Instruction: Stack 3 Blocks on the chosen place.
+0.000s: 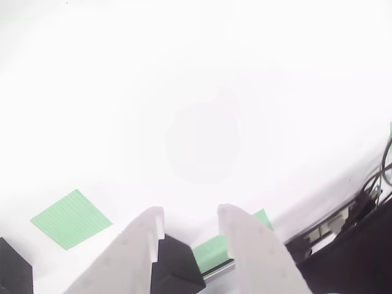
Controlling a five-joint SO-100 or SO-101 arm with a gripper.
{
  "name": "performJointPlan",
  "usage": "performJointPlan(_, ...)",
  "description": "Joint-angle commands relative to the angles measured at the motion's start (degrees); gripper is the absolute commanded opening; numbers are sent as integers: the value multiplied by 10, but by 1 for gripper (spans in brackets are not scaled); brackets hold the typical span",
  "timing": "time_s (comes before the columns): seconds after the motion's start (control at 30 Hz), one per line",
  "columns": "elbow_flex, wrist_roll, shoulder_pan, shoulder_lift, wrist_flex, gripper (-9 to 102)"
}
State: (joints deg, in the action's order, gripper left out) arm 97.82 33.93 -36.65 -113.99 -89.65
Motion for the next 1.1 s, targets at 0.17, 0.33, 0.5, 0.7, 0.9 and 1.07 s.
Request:
performJointPlan(0.17, 75, -16, -160, 18, 6, 14)
performJointPlan(0.33, 125, -39, -211, -8, 44, 20)
performJointPlan(0.5, 183, -70, -253, -61, 55, 24)
performJointPlan(0.7, 229, -69, -242, -143, 55, 26)
performJointPlan(0.9, 250, -67, -251, -175, 64, 27)
performJointPlan(1.07, 257, -46, -263, -181, 66, 27)
